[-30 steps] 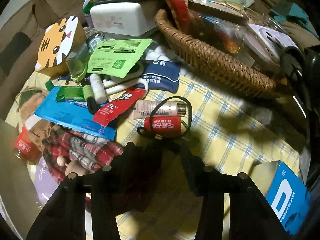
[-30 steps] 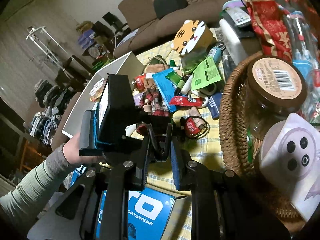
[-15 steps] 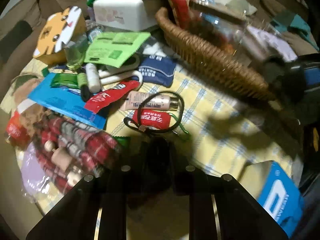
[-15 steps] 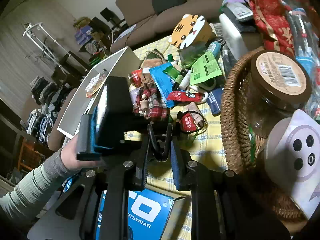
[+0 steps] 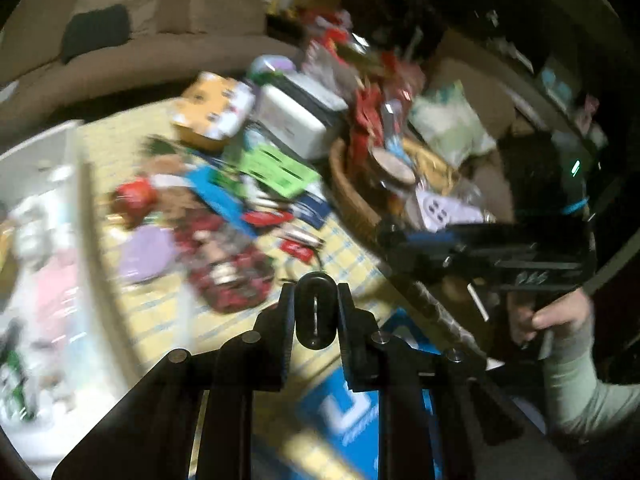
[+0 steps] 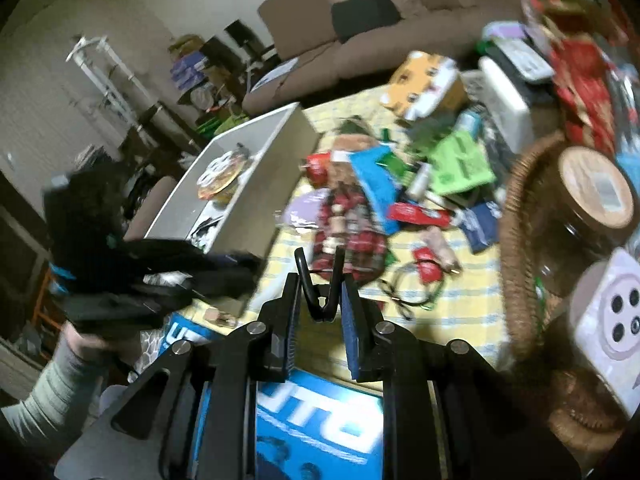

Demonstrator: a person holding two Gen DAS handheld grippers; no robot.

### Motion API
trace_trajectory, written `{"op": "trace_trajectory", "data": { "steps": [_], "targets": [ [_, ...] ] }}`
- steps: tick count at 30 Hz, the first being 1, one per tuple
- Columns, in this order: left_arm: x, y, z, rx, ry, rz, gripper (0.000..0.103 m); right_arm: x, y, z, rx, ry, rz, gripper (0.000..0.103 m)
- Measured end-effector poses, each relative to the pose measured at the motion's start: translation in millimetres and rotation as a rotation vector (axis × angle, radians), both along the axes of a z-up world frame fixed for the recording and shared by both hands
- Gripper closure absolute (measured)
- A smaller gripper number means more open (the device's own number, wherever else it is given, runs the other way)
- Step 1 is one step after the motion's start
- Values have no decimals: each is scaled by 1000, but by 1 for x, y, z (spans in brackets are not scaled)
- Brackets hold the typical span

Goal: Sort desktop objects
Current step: 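Carry the black cable to the clear tray in the box and release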

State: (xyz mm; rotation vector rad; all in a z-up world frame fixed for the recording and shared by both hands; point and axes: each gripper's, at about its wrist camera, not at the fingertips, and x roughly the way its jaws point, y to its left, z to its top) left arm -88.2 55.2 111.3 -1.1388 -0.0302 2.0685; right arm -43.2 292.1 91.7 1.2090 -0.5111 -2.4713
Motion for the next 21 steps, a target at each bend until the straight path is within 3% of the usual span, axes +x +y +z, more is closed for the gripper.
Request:
{"op": "trace_trajectory", "data": {
  "steps": [3, 6, 12, 16, 21],
  "targets": [
    [1, -72, 27, 9, 11, 93, 84, -12, -44, 17, 18, 4, 79, 85],
    [-1, -147, 38, -47, 24, 212, 84, -33, -100, 32, 50, 4, 176, 85],
    [-32, -273, -3, -115, -99, 443, 84, -95, -214, 36, -5, -95, 326, 84],
    [-58, -309, -42, -122, -181, 508, 84, -131, -273, 24, -44, -196, 384, 85],
    [-82, -317, -75, -147, -244, 547, 84, -188, -342, -18, -35, -336, 384, 85]
  ]
}}
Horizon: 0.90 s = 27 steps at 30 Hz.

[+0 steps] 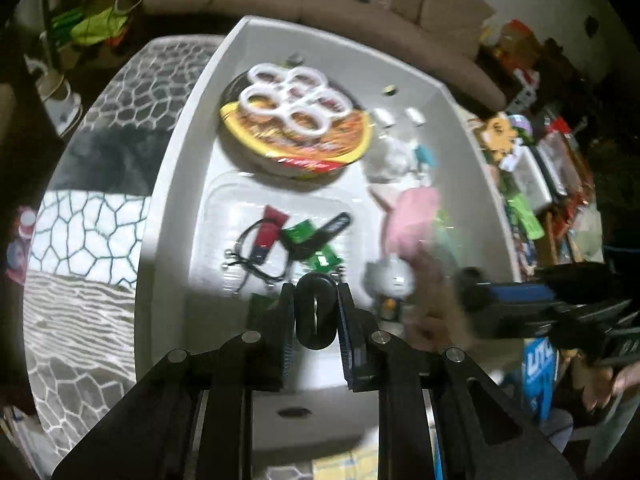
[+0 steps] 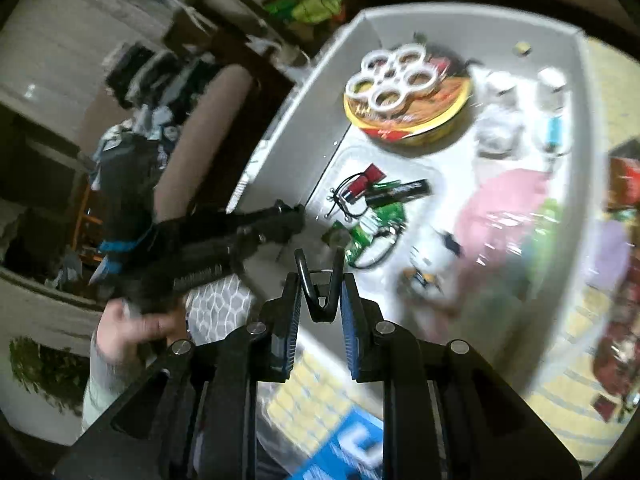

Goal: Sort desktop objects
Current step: 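Carry the black cable to the clear tray in the box and release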

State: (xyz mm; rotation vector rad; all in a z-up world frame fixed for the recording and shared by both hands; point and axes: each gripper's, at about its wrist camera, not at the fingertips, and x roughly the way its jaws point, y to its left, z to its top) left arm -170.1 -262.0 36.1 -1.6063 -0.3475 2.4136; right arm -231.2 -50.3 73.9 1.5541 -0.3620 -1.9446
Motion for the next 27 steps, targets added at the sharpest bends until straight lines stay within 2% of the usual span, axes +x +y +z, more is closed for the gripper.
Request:
{"op": "trace_trajectory", "data": {
  "steps": [3, 6, 7, 9, 12, 14, 16, 19, 20, 22, 26, 27],
  "targets": [
    [-8, -3, -14, -47, -33, 3, 84, -25, -24, -35, 24, -65, -22, 85],
    [-12, -4, -20, -43, -38, 19, 80, -40, -36, -70, 31, -137, -61, 82],
    [-12, -4, -18, -37, -37, 21, 76, -43, -38, -77, 27, -147, -73, 82],
    [-12, -3, -15, -57, -30, 28, 76, -47, -37, -90, 3, -172, -115, 79],
    [-8, -2, -9, -45, -12, 26, 63, -50, -28, -96, -62, -192, -169, 72],
    [-2, -1, -1, -40, 3, 33, 56, -44, -21, -92, -48, -161, -177, 71],
    [7, 0, 10, -38, 32, 39, 43, -38, -12, -83, -62, -141, -178, 71],
    [19, 4, 25, -56, 69, 44, 40, -23, 6, -63, -82, -98, -181, 70],
    [23, 7, 29, -66, 83, 41, 38, -17, 12, -55, -80, -80, -177, 69],
    [33, 15, 37, -98, 108, 41, 25, -8, 20, -42, -74, -52, -175, 65],
    [51, 30, 49, -146, 142, 45, 22, 13, 39, -20, -27, 2, -168, 57],
    [56, 34, 52, -157, 154, 42, 17, 17, 41, -17, -20, 10, -170, 56]
  ]
}}
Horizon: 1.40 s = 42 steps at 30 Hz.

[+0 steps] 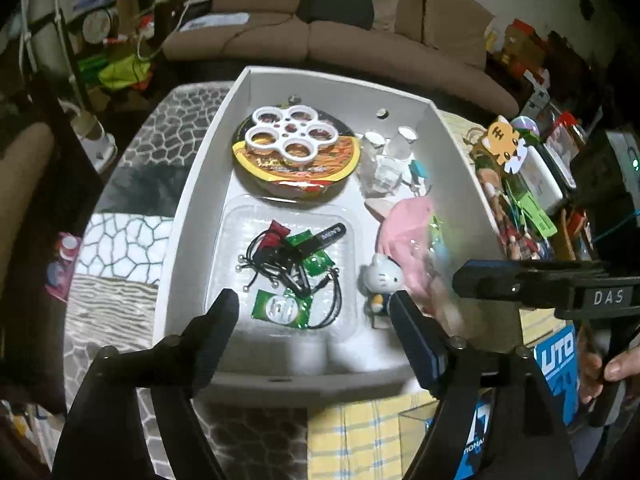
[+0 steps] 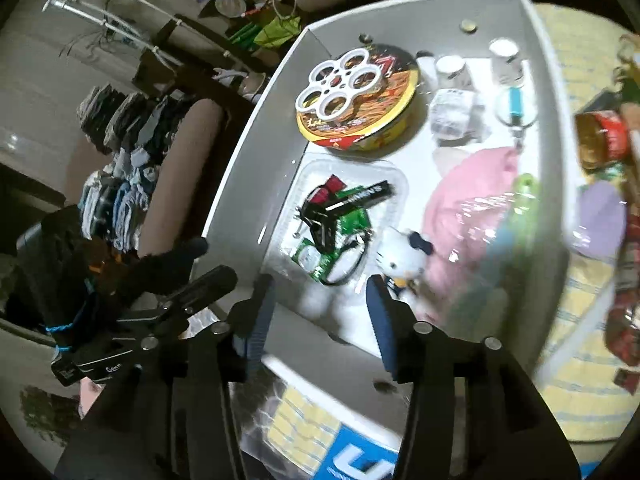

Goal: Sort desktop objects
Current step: 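Carry the black cable to the clear tray in the box and release, then move both grippers away from the box back over the table items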

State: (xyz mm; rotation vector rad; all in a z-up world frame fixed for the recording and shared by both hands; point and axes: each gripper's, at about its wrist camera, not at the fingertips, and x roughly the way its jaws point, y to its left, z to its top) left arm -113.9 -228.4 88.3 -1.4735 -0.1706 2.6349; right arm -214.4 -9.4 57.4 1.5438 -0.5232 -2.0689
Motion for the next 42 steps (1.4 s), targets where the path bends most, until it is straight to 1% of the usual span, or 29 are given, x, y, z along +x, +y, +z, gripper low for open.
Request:
{"op": "trace_trajectory", "data": {
  "steps": [2, 4, 5, 6, 7, 8, 11, 12, 17, 22, 24, 28, 33, 35, 38, 40, 42],
  "targets": [
    [11, 5, 8, -8, 22, 8, 13, 12, 8, 9, 15, 23, -5, 49],
    [22, 8, 15, 2, 43, 27, 7, 22, 14, 18, 38, 50, -15, 32],
    [25, 8, 17, 5, 47, 31, 6, 29, 18, 23, 61, 69, -22, 29],
    [31, 10, 19, 14, 49, 35, 5, 36, 21, 27, 86, 90, -27, 22],
    [35, 11, 21, 21, 50, 38, 0, 40, 23, 30, 108, 106, -25, 9],
    [38, 13, 22, 23, 49, 43, 0, 47, 24, 33, 142, 124, -20, 0],
    [50, 18, 29, 17, 66, 61, 0, 68, 30, 44, 233, 169, -32, 0],
    [56, 21, 32, 7, 74, 67, 0, 73, 32, 47, 245, 176, -33, 0],
    [76, 37, 40, -2, 85, 63, 0, 102, 47, 59, 247, 192, -53, 0],
    [98, 62, 42, 16, 79, 17, 0, 130, 66, 69, 249, 207, -64, 0],
    [105, 73, 42, 24, 79, -3, 0, 146, 83, 76, 265, 225, -69, 0],
    [114, 109, 38, 41, 68, -70, 0, 174, 127, 83, 278, 232, -111, 0],
    [113, 155, 34, 54, 59, -137, 0, 199, 190, 89, 273, 233, -201, 0],
    [110, 177, 30, 61, 50, -168, 0, 207, 214, 89, 275, 228, -236, 0],
    [103, 211, 20, 65, 31, -220, 0, 213, 240, 85, 269, 214, -256, 0],
    [92, 237, 10, 74, 13, -260, 0, 215, 254, 81, 258, 207, -266, 0],
    [80, 260, 0, 60, -12, -275, 0, 214, 268, 76, 247, 200, -278, 0]
  ]
}}
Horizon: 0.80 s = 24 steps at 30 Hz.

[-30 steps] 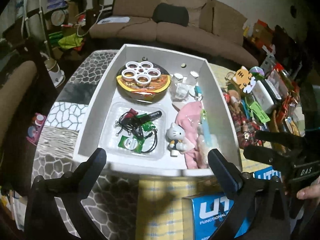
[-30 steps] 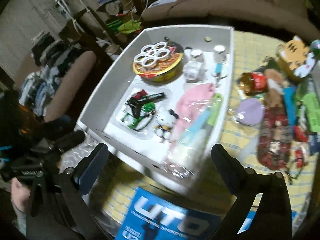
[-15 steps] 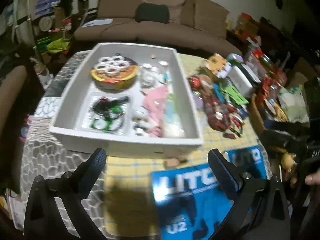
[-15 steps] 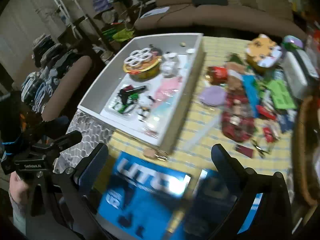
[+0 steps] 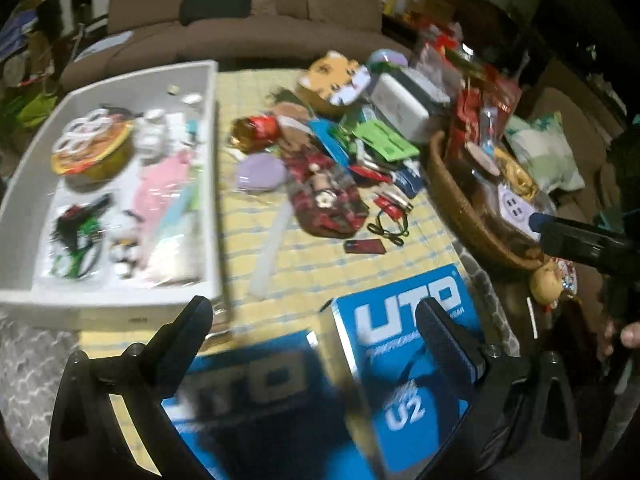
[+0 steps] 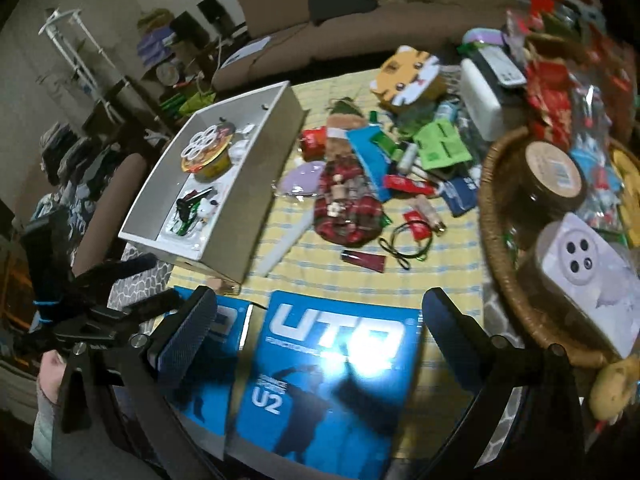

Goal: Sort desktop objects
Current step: 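Move both grippers away from the box back over the table items, then grasp the dark red tube with the left gripper while the right grasps a black cable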

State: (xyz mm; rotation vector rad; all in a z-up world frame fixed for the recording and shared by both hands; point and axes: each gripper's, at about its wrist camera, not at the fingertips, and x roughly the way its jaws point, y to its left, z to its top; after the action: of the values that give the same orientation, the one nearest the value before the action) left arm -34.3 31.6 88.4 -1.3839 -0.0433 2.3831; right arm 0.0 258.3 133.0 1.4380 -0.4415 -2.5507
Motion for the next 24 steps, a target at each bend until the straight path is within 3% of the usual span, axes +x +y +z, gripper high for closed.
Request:
{"op": "trace_trajectory", "data": {
  "steps": [6, 11, 19, 24],
  "targets": [
    [-37, 51, -36, -94, -47, -23, 0, -5, 29, -21, -39, -20, -34, 0],
    [-42, 82, -71, -263, -95, -106, 0, -15, 43, -36, -37, -39, -35, 0],
    [-29, 89, -85, -197, -206, -202, 0, -39, 54, -49, -43, -57, -15, 0],
    [-27, 89, -76, -204, -193, -211, 0, -52, 58, -58, -60, -76, 1, 0]
  ]
}}
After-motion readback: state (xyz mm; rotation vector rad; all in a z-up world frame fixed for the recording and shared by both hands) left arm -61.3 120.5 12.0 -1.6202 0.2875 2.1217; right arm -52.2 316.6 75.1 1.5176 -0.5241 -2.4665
